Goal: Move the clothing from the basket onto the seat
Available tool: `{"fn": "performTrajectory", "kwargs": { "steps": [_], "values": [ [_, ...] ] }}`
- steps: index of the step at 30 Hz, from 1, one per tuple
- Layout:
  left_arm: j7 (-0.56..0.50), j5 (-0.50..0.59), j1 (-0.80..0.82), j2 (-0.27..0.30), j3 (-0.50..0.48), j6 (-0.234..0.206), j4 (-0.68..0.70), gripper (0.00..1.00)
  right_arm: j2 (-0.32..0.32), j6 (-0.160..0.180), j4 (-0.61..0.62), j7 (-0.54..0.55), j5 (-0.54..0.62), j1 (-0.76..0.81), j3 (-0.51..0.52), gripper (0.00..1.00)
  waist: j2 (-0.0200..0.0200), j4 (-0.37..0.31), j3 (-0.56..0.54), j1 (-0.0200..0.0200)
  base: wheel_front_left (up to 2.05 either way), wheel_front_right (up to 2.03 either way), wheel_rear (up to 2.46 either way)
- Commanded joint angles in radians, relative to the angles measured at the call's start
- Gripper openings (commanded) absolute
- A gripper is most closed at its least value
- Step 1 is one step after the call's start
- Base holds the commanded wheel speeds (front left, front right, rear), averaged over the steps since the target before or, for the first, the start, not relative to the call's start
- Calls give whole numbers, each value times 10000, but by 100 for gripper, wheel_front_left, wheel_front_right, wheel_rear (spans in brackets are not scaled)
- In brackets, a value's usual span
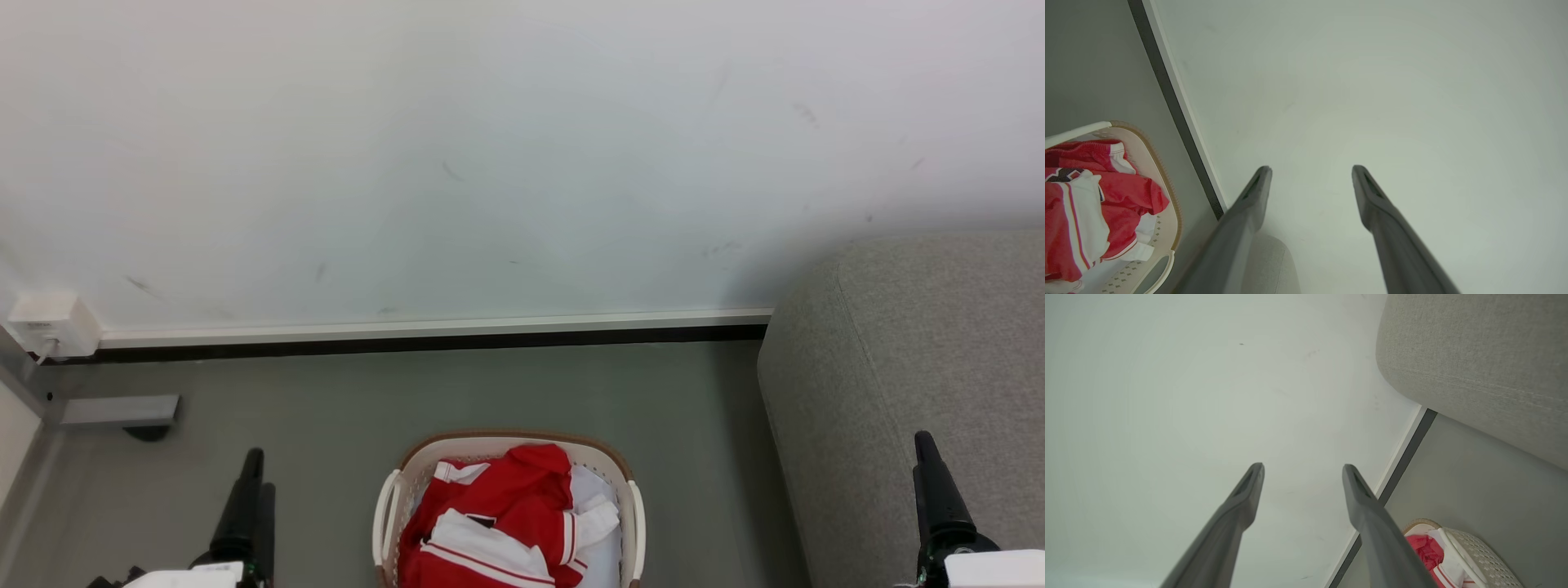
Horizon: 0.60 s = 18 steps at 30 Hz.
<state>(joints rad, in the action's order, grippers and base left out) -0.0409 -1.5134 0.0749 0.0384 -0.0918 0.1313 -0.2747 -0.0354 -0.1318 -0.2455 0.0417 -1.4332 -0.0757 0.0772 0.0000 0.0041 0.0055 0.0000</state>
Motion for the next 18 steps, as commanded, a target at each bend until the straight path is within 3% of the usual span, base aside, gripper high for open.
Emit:
{"fn": "performTrajectory", "kwargs": {
  "steps": [1,18],
  "values": [
    [119,337,90,70,-11,0,154,100,-101,1,299,-126,546,-68,-62,100,0,4,2,0,0,0,0],
    [771,3520,-134,90,-12,-1,505,100,-123,4,886,-776,4378,82,-477,100,0,-3,8,0,0,0,0]
  ]
}}
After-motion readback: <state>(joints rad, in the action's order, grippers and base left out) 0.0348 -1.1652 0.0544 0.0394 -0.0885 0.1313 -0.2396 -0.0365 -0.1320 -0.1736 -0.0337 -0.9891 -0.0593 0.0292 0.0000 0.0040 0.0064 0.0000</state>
